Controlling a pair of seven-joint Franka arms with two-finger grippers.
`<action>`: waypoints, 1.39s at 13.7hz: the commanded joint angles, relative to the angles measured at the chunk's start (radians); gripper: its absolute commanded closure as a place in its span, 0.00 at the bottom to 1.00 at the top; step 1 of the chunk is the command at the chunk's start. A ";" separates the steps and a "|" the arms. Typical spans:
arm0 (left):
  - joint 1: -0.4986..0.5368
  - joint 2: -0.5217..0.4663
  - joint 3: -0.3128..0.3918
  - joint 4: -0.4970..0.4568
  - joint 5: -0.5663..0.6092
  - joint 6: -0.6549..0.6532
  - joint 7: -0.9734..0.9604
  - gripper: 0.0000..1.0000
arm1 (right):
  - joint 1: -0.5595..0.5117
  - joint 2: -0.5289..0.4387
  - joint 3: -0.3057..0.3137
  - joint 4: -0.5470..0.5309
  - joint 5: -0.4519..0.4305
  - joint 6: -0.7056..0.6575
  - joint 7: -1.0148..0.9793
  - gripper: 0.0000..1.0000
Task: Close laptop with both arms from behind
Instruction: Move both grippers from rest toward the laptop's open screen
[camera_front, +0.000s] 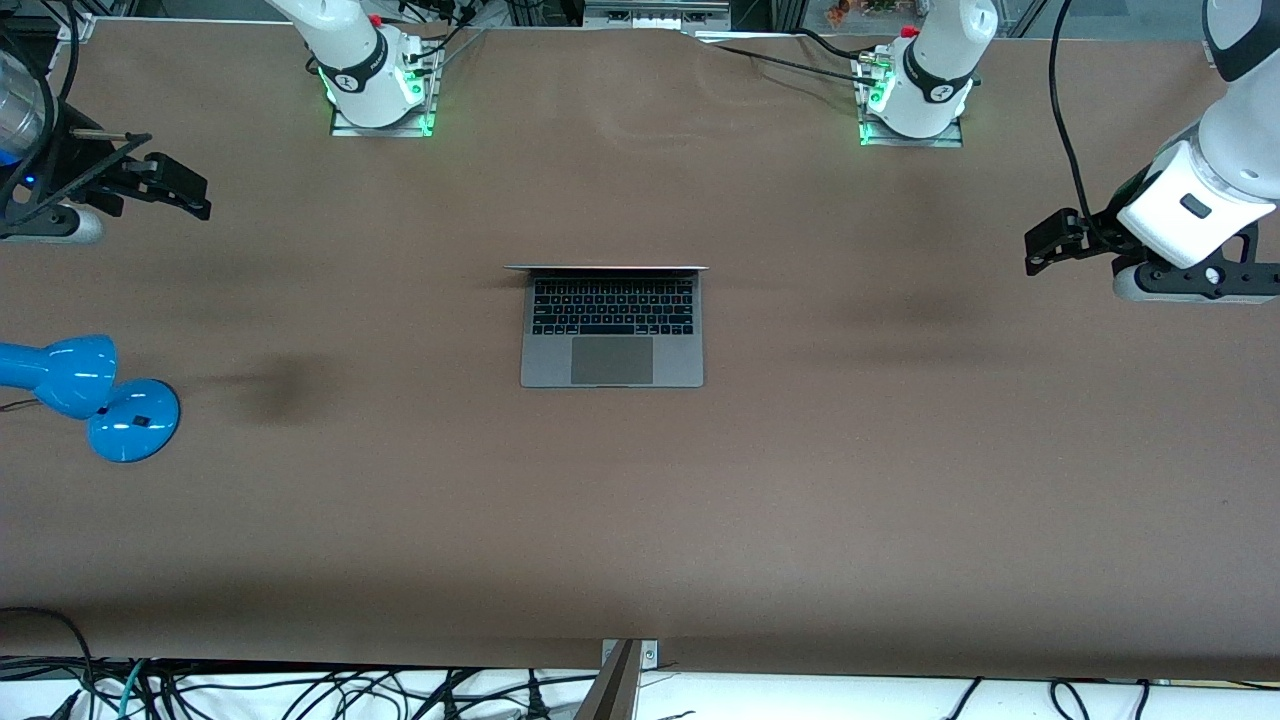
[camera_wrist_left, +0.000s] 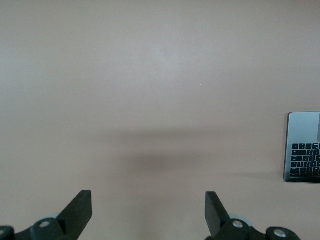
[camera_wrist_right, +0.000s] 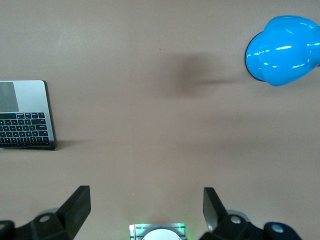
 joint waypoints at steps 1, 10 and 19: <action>0.010 -0.010 -0.002 -0.009 0.006 -0.008 0.006 0.00 | -0.009 -0.033 0.002 -0.032 0.017 0.000 0.004 0.00; 0.011 -0.021 -0.022 -0.046 -0.092 -0.016 0.007 0.00 | -0.009 -0.031 0.004 -0.035 0.018 0.000 -0.008 0.00; -0.005 0.010 -0.160 -0.047 -0.170 -0.019 -0.118 0.00 | -0.006 -0.007 0.103 -0.069 0.021 0.023 -0.018 0.00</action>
